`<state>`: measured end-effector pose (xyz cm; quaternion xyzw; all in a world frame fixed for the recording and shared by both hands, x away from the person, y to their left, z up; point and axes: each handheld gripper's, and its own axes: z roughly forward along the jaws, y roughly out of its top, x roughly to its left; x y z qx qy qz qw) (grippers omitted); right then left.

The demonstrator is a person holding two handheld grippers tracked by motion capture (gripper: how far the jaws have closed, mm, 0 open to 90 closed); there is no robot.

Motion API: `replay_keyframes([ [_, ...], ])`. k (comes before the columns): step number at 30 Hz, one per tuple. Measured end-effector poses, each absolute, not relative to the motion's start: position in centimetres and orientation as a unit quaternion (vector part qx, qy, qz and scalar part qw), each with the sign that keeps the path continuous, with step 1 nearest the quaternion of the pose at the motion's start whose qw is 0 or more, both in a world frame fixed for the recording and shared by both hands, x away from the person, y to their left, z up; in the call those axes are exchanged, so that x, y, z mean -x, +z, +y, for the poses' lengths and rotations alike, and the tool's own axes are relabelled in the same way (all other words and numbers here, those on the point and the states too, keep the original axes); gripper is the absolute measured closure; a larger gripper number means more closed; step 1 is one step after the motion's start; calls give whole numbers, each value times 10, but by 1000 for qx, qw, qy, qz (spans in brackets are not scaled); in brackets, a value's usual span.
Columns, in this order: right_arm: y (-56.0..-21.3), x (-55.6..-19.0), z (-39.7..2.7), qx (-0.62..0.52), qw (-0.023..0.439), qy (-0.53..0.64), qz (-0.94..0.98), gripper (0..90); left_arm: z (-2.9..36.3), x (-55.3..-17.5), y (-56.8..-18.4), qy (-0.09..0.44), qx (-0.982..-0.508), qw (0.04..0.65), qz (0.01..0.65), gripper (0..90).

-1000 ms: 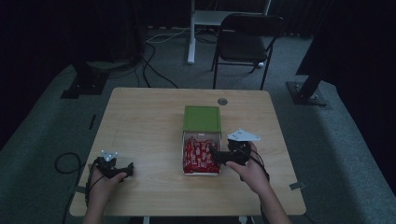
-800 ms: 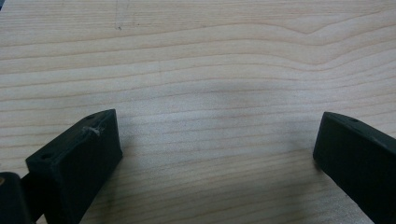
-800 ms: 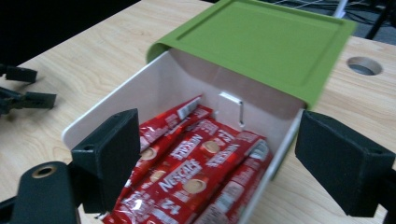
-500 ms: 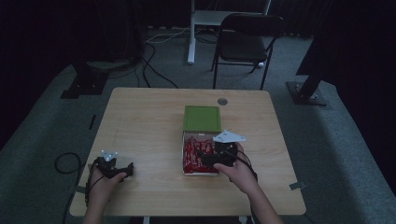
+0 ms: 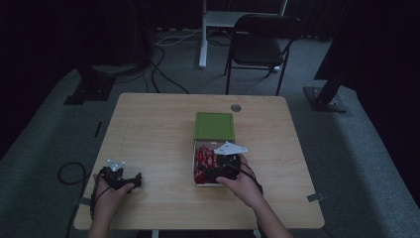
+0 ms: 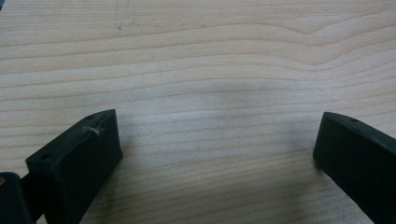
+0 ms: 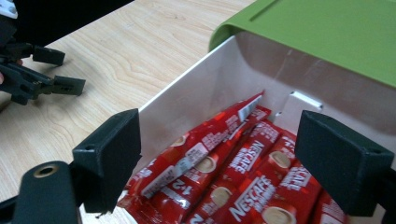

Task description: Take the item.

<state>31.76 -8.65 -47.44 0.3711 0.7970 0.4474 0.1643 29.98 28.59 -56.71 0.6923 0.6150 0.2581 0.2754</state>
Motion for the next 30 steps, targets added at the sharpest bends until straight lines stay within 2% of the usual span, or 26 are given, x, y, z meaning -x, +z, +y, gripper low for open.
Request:
replay_keyframes([
  [6,-482,-317,-78,-370,164,440,802,181,286,-300,-567,258,-693,275,615,16],
  [18,-492,-320,-71,-362,181,423,811,309,286,-300,-567,258,-693,275,615,16],
  [23,-496,-321,-69,-355,163,421,819,377,286,-300,-567,258,-693,275,615,16],
  [27,-499,-322,-67,-362,149,416,821,385,286,-300,-567,258,-693,274,615,16],
  [30,-499,-324,-67,-362,131,411,826,445,286,-300,-567,258,-692,274,615,16],
])
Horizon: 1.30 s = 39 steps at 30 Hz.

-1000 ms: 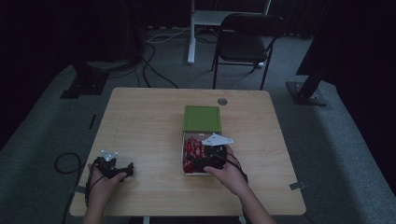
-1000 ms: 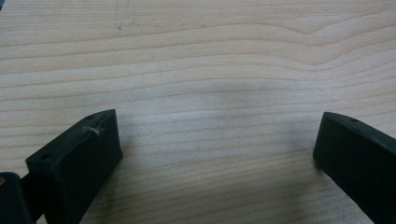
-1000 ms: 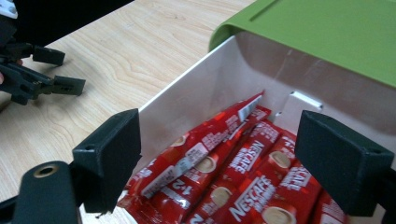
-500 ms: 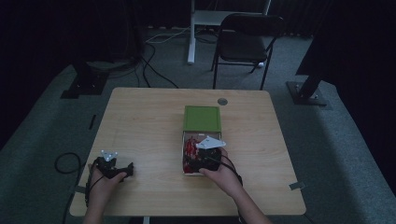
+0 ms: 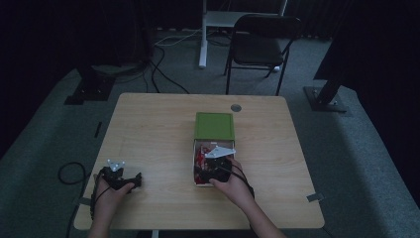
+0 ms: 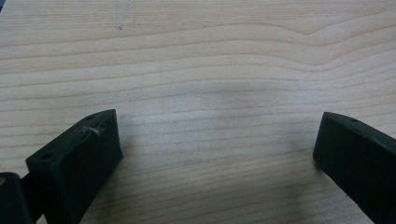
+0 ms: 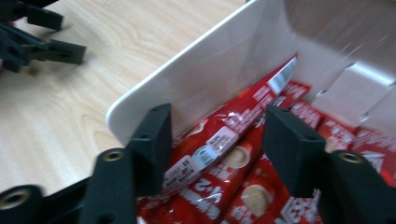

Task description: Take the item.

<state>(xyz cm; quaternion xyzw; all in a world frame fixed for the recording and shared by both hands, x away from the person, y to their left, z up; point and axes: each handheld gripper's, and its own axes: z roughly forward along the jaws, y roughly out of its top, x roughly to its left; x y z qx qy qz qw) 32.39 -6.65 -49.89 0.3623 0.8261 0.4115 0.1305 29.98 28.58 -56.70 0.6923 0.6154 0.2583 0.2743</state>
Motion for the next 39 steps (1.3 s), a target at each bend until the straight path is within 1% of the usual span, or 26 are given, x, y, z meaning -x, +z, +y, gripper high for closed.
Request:
replay_keyframes([
  [3,-500,-327,-67,-370,110,408,828,471,286,-300,-567,258,-692,274,616,16],
  [9,-501,-329,-65,-369,111,405,829,528,286,-300,-567,259,-692,274,616,16],
  [10,-501,-328,-65,-368,113,404,830,549,286,-300,-567,259,-691,274,616,16],
  [11,-500,-328,-64,-368,110,404,830,604,286,-300,-567,259,-691,274,616,16],
  [13,-498,-326,-64,-368,115,398,832,674,286,-300,-567,259,-691,274,616,16],
  [17,-495,-325,-68,-365,117,384,840,780,286,-300,-567,259,-691,274,616,16],
  [20,-493,-326,-74,-372,105,392,835,800,286,-300,-567,259,-691,274,616,16],
  [27,-483,-325,-89,-383,118,415,817,837,286,-300,-567,259,-691,274,616,16],
  [39,-470,-318,-110,-379,109,431,812,870,285,-300,-567,259,-690,275,617,16],
])
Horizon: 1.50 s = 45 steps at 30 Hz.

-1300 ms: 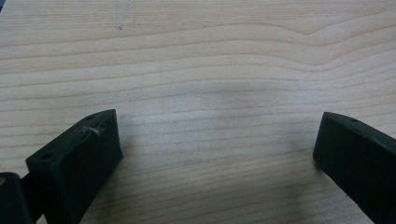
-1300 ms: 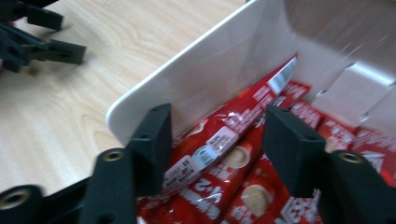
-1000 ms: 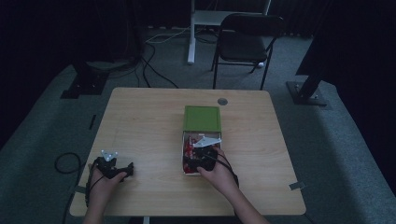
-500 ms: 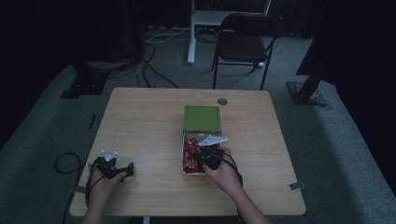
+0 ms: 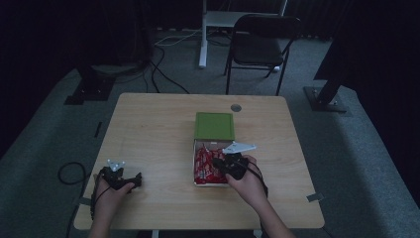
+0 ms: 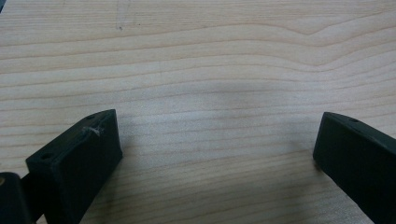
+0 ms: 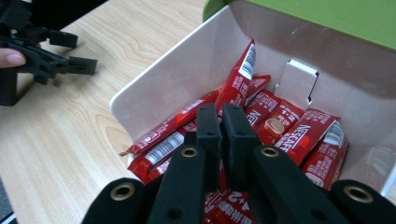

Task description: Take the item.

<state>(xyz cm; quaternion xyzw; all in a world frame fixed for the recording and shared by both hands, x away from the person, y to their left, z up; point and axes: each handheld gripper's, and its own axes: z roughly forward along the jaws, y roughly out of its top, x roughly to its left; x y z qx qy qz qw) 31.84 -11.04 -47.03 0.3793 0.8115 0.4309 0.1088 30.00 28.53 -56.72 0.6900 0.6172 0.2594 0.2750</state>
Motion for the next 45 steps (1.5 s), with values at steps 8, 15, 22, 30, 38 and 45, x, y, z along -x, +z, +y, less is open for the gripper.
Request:
replay_keyframes([
  [8,-463,-314,-116,-376,113,448,803,886,285,-300,-567,260,-688,276,618,16],
  [15,-457,-310,-119,-369,107,454,804,890,285,-300,-567,260,-688,276,618,16],
  [22,-451,-306,-121,-364,107,461,803,892,285,-300,-567,260,-689,275,618,16],
  [30,-440,-299,-122,-351,105,469,804,892,285,-300,-567,260,-689,275,618,16],
  [38,-431,-298,-126,-346,111,484,796,891,285,-300,-567,260,-689,275,618,16],
  [45,-426,-300,-131,-348,119,491,790,891,285,-300,-567,259,-690,274,618,16],
])
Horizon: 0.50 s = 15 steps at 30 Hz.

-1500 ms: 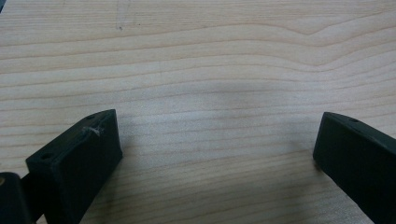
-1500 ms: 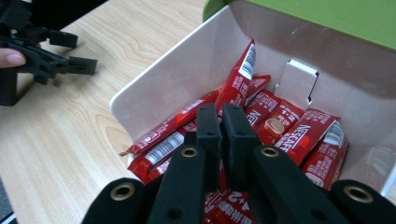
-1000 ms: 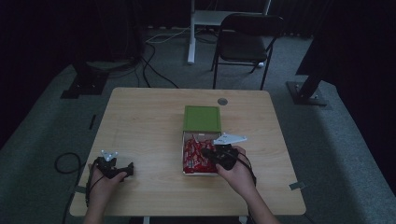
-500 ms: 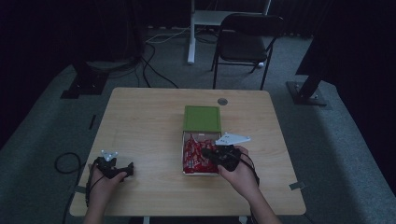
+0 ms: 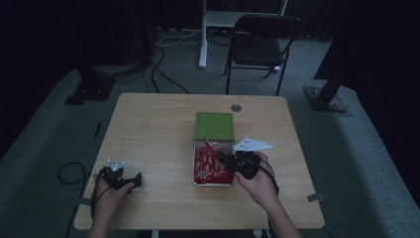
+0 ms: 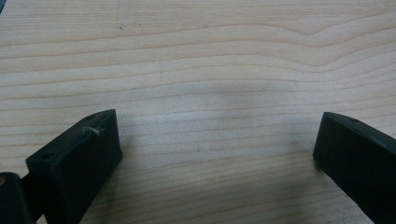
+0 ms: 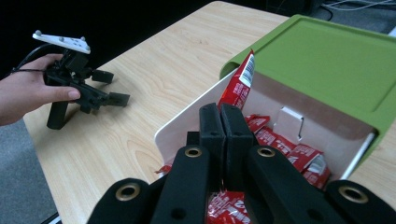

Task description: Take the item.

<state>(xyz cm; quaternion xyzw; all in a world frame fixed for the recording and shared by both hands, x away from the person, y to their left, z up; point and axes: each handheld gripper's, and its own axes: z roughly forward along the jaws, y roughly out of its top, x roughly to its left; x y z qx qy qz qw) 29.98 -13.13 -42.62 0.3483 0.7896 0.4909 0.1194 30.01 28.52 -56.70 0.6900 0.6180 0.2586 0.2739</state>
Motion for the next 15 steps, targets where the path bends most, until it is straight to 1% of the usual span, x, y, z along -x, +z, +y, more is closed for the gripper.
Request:
replay_keyframes([
  [7,-420,-302,-140,-354,128,500,780,891,285,-300,-567,259,-690,274,618,16],
  [15,-408,-308,-164,-376,146,511,759,891,285,-300,-567,259,-690,274,618,16],
])
